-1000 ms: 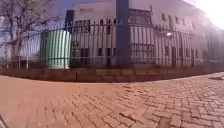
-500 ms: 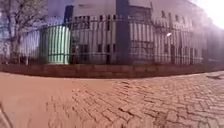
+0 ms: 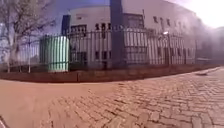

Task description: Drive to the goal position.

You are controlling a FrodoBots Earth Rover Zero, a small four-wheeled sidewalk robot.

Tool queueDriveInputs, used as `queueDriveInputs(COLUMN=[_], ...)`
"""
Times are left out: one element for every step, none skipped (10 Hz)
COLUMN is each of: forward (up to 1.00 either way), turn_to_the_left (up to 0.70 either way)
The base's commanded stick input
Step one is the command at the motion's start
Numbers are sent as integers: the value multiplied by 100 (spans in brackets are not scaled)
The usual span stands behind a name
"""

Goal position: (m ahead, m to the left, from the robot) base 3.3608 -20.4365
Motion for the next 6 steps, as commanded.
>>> queueDriveInputs(forward=[-100, -100, -100, -100, -100, -100], turn_to_the_left=[27, 27, 27, 26, 20, 14])
